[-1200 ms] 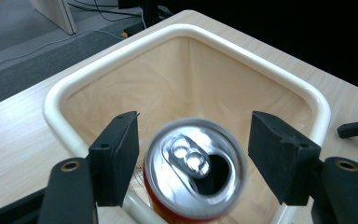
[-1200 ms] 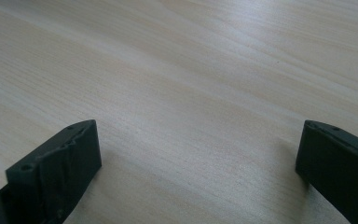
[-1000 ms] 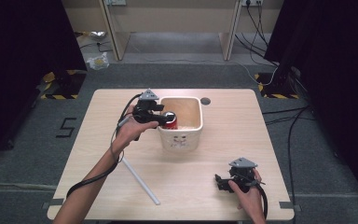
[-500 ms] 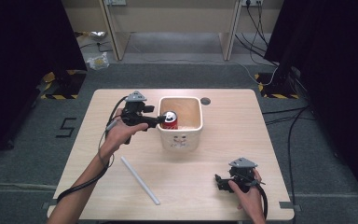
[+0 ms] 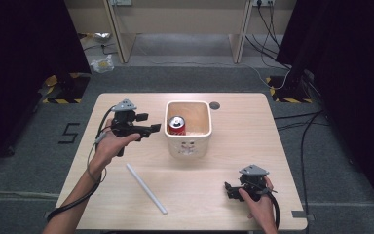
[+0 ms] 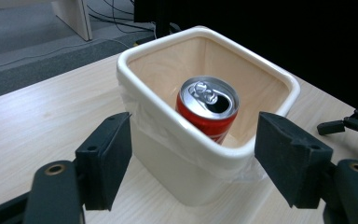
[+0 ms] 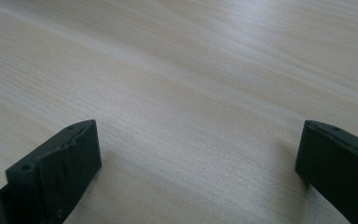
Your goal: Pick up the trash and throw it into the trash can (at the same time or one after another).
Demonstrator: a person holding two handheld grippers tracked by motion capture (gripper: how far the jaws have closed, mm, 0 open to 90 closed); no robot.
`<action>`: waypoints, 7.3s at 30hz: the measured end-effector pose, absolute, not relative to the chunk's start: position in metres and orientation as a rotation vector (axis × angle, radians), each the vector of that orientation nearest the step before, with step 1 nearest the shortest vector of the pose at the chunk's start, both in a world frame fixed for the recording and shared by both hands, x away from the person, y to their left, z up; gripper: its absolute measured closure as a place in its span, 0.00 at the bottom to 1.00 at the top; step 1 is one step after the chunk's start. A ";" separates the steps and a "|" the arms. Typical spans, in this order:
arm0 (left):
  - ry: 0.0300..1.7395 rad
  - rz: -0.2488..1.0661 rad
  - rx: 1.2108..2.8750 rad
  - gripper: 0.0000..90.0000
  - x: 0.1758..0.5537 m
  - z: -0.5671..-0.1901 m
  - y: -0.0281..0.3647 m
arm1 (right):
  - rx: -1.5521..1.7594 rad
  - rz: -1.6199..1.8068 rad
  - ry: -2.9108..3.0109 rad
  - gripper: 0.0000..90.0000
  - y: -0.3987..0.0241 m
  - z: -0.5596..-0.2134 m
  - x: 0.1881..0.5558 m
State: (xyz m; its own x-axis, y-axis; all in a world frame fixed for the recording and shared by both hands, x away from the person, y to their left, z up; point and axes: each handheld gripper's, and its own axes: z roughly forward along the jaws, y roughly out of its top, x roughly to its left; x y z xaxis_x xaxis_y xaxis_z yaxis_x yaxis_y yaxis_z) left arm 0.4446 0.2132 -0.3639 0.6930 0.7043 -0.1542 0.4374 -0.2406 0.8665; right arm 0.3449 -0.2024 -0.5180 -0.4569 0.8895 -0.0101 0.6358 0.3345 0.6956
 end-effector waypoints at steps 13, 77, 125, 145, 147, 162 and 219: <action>0.923 0.347 1.877 0.30 0.413 -0.392 0.231 | 1.344 0.889 2.215 0.00 -0.202 -0.518 0.345; 1.095 0.448 2.107 0.61 0.344 -0.514 0.240 | 1.345 0.889 2.215 0.00 -0.202 -0.518 0.345; 1.179 0.469 2.083 0.65 0.422 -0.506 0.253 | 1.343 0.889 2.215 0.00 -0.202 -0.518 0.345; 1.130 0.441 2.125 0.89 0.394 -0.510 0.263 | 1.344 0.889 2.214 0.00 -0.202 -0.518 0.345; 1.134 0.449 2.117 0.89 0.395 -0.510 0.264 | 1.344 0.889 2.214 0.00 -0.202 -0.518 0.345; 1.083 0.490 1.987 0.89 0.401 -0.454 0.279 | 1.344 0.889 2.215 0.00 -0.202 -0.518 0.345; 0.768 0.420 2.057 0.89 0.439 -0.360 0.159 | 1.341 0.892 2.214 0.00 -0.203 -0.518 0.345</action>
State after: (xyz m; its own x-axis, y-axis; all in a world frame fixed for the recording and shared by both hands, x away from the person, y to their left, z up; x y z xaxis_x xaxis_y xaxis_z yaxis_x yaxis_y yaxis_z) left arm 0.4390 0.1587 -0.3596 0.7522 0.6589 0.0093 0.3629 -0.4259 0.8288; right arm 0.3451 -0.2025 -0.5181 -0.4589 0.8884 -0.0117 0.6323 0.3358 0.6982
